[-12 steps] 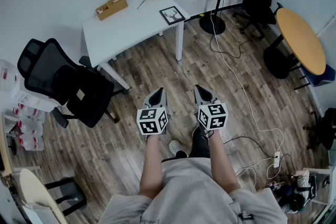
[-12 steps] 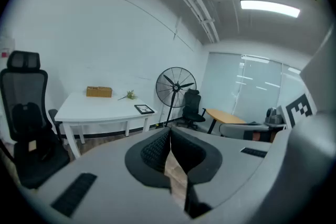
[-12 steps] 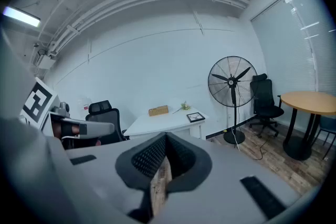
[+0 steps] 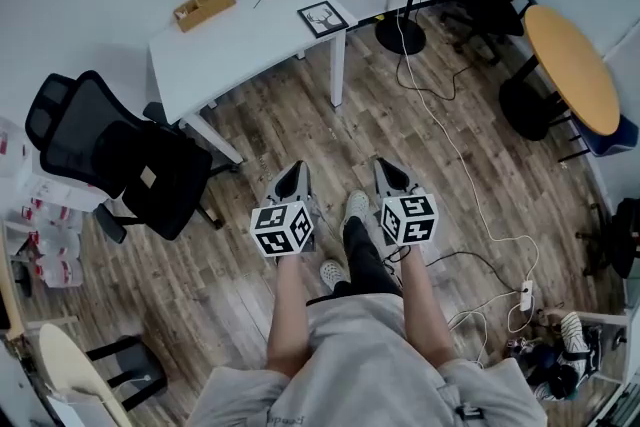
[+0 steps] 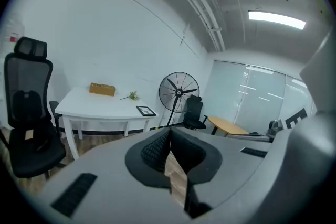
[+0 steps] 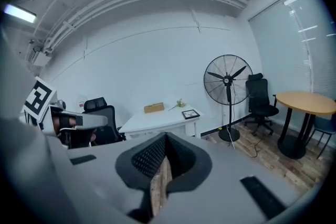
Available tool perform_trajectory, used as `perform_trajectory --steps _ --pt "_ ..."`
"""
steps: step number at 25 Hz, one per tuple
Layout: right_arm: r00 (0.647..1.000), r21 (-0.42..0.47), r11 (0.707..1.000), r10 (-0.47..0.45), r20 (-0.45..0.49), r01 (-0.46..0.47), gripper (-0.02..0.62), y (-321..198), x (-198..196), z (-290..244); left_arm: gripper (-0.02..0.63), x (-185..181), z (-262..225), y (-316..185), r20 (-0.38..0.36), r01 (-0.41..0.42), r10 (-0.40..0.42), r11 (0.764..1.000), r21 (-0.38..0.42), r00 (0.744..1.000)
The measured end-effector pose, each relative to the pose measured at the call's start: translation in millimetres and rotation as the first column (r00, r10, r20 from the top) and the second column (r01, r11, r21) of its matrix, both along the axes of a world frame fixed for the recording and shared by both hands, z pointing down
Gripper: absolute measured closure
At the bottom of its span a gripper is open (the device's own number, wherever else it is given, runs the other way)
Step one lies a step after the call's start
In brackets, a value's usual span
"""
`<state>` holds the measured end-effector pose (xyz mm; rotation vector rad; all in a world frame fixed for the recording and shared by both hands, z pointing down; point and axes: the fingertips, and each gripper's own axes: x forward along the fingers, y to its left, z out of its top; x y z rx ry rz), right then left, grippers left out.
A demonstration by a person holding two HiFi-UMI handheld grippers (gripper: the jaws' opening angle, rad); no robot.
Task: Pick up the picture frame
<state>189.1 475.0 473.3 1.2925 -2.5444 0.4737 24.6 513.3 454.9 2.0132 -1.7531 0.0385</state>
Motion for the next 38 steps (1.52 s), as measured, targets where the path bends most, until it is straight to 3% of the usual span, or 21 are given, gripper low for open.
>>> perform_trajectory --steps 5,15,20,30,38 --pt "1.000 -0.017 1.000 -0.010 0.026 0.010 0.574 -30.9 -11.1 6.7 0.580 -24.8 -0.5 -17.9 -0.027 0.062 -0.061 0.998 0.015 0.998" --pt "1.000 -0.078 0.997 0.027 -0.004 -0.028 0.572 -135.8 -53.9 14.0 0.578 -80.7 -9.4 -106.9 0.143 0.089 -0.087 0.996 -0.009 0.986" --pt "0.999 -0.077 0.996 0.035 0.017 -0.034 0.572 -194.9 -68.1 2.8 0.578 -98.8 -19.0 -165.1 0.174 0.089 -0.086 0.996 -0.012 0.981" --pt "0.999 -0.092 0.996 0.014 0.046 -0.010 0.572 -295.9 -68.9 3.6 0.578 -93.2 -20.9 -272.3 0.193 0.064 -0.059 0.998 -0.019 0.979" --pt "0.998 -0.076 0.997 -0.010 0.068 0.015 0.572 -346.0 -62.4 3.2 0.578 -86.9 -17.9 -316.6 0.219 0.069 -0.064 0.998 -0.015 0.974"
